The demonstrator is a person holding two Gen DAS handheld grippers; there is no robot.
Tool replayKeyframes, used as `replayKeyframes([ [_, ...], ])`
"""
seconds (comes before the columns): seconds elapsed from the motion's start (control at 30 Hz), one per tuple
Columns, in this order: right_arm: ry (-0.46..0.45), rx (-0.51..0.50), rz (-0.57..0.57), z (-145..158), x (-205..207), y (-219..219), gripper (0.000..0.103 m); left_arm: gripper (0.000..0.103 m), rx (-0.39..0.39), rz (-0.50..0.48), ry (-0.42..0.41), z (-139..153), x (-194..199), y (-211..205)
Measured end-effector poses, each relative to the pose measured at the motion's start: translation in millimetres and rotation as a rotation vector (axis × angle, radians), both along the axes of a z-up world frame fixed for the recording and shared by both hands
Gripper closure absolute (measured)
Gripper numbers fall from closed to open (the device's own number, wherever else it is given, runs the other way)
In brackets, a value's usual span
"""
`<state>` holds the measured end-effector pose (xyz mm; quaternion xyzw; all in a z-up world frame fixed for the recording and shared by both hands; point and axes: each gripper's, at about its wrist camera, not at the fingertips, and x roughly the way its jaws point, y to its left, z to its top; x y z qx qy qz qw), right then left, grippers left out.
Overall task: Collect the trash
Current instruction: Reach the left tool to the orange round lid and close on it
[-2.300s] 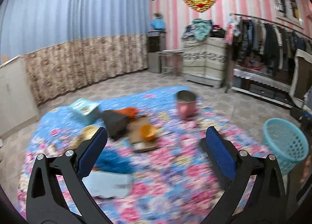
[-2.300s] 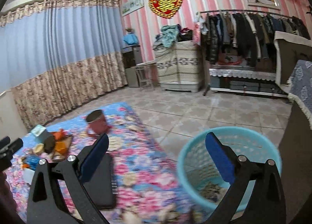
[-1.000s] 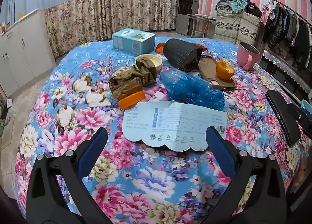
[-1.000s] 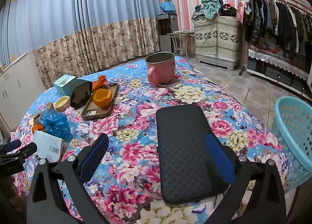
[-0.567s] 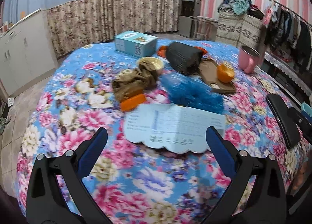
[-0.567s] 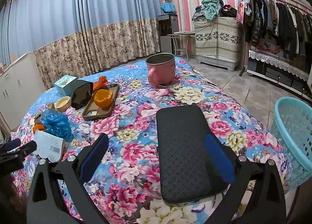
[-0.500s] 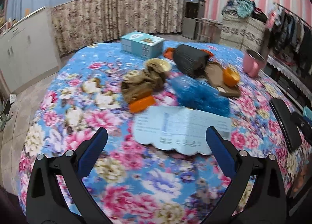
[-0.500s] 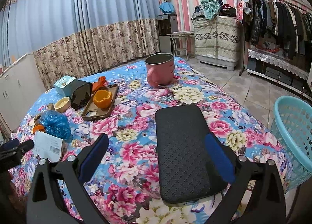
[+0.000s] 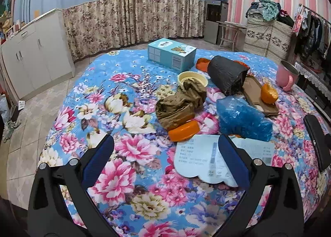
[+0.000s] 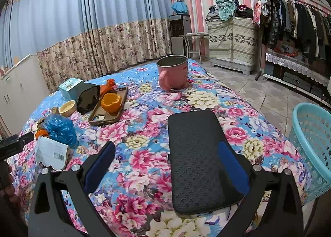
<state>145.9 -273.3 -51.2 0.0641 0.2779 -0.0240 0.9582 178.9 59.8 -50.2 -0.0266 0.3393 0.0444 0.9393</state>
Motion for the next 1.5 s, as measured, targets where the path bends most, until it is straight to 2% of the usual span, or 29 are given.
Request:
replayKeyframes([
  [0.1, 0.004, -0.007, 0.007, -1, 0, 3, 0.006, 0.009, -0.026, -0.023, -0.007, 2, 7, -1],
  [0.2, 0.005, -0.021, 0.016, -1, 0, 6, 0.006, 0.018, -0.055, -0.037, 0.015, -2, 18, -2],
  [0.3, 0.005, -0.029, 0.018, -1, 0, 8, 0.006, 0.031, -0.073, -0.042, 0.056, -9, 29, -2],
  [0.37, 0.007, -0.027, 0.018, -2, 0, 8, 0.006, 0.044, -0.080, -0.044, 0.066, -12, 32, -3],
  [0.43, 0.009, -0.027, 0.019, -2, 0, 8, 0.006, 0.048, -0.101, -0.059, 0.072, -13, 32, -4],
  [0.63, 0.009, -0.035, 0.028, -2, 0, 11, 0.006, 0.053, -0.102, -0.077, 0.083, -16, 31, -9],
  [0.77, 0.011, -0.034, 0.028, -2, 0, 12, 0.006, 0.068, -0.118, -0.093, 0.090, -17, 30, -10],
  [1.03, 0.010, -0.035, 0.029, -2, -1, 12, 0.006, 0.070, -0.097, -0.080, 0.074, -11, 20, -8],
  [1.2, 0.009, -0.046, 0.042, -2, -2, 15, 0.006, 0.072, -0.059, -0.084, 0.031, 4, 1, -7],
  [1.23, 0.009, -0.048, 0.048, -1, -3, 17, 0.006, 0.078, -0.053, -0.082, 0.023, 6, -3, -6],
  [1.27, 0.009, -0.049, 0.053, -1, -3, 18, 0.006, 0.094, -0.053, -0.082, 0.020, 8, -4, -5],
  [1.5, 0.019, -0.068, 0.092, -3, -5, 28, 0.006, 0.096, -0.071, -0.041, 0.028, 11, -9, 13],
])
